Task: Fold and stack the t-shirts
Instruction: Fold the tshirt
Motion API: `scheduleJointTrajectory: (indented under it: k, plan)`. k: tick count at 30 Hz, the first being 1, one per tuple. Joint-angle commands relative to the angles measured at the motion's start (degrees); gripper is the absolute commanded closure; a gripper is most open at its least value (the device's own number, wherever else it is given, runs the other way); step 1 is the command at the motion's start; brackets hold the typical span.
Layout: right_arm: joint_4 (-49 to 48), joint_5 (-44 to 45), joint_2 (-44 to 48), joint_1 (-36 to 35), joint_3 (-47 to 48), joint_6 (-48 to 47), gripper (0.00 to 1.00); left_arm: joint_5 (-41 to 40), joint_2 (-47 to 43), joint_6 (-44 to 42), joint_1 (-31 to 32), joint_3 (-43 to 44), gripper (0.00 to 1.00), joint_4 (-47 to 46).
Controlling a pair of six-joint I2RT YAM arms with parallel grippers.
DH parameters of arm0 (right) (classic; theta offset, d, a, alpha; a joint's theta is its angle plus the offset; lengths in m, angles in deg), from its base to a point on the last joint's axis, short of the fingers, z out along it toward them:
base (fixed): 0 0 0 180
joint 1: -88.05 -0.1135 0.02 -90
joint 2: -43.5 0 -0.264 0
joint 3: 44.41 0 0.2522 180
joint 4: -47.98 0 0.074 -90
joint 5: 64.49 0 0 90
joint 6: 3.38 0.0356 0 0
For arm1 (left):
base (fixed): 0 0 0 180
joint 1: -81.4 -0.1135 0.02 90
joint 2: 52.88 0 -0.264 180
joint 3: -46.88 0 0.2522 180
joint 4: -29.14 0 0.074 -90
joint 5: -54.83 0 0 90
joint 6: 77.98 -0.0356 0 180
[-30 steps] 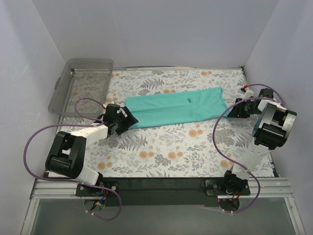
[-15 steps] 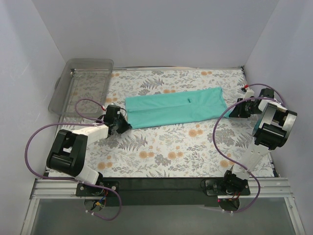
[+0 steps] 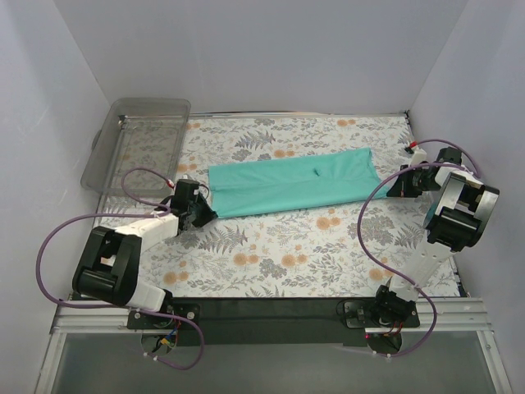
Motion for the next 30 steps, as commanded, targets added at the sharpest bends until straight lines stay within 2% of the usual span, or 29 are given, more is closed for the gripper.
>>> scheduleJointTrajectory:
  k: [1, 3, 5, 6, 7, 10, 13, 16, 17, 20, 22, 25, 30]
  plan:
    - [3.03, 0.87, 1.51, 0.92, 2.49, -5.44, 0.96, -2.4, -2.91, -1.06, -0.63, -1.07, 1.0, 1.97]
    - [4.54, 2.01, 2.56, 1.0, 1.88, -7.99, 0.9, -2.31, -3.52, -1.15, -0.63, -1.08, 0.98, 2.23]
    - [4.36, 3.68, 4.05, 1.09, 0.47, -9.22, 0.83, -2.31, -4.14, -1.15, -0.71, -0.9, 0.9, 3.02]
    - [4.36, 4.3, 5.89, 1.09, 0.2, -9.57, 0.79, -2.31, -4.66, -1.24, -0.63, -0.81, 0.77, 3.37]
    - [4.1, 4.91, 6.69, 1.09, 0.03, -9.49, 0.72, -2.23, -5.71, -1.32, -0.63, -0.55, 0.7, 3.98]
    - [3.57, 7.02, 10.29, 1.09, -0.15, -9.84, 0.65, -1.96, -9.22, -1.76, -0.63, 0.06, 0.49, 5.56]
    - [3.39, 7.3, 13.19, 1.0, 0.11, -10.02, 0.64, -2.05, -12.31, -2.2, -0.63, 0.94, 0.39, 8.02]
    - [3.74, 1.68, 15.48, 0.22, -0.94, -10.63, 0.65, -1.08, -17.14, -3.34, -0.63, 1.3, 0.32, 8.3]
    - [3.75, -2.95, 15.83, -0.31, -1.46, -11.07, 0.67, 1.44, -18.19, -5.0, -0.63, 1.21, 0.27, 7.77]
    - [3.92, -11.92, 15.75, -4.51, -4.01, -10.99, 0.71, 9.36, -19.96, -8.87, -0.89, 0.33, 0.23, 1.72]
    - [3.75, -13.88, 13.3, -6.37, -4.28, -8.8, 0.74, 16.19, -16.2, -9.58, -1.15, 1.2, 0.24, -2.14]
    - [2.61, -15.56, 9.34, -9.1, -3.93, -6.34, 0.78, 23.06, -7.33, -10.38, -1.33, 4.8, 0.32, -3.21]
    - [0.23, -13.46, 4.59, -10.07, -3.4, -3.43, 0.79, 25.37, 1.82, -8.71, -1.59, 6.13, 0.42, -3.83]
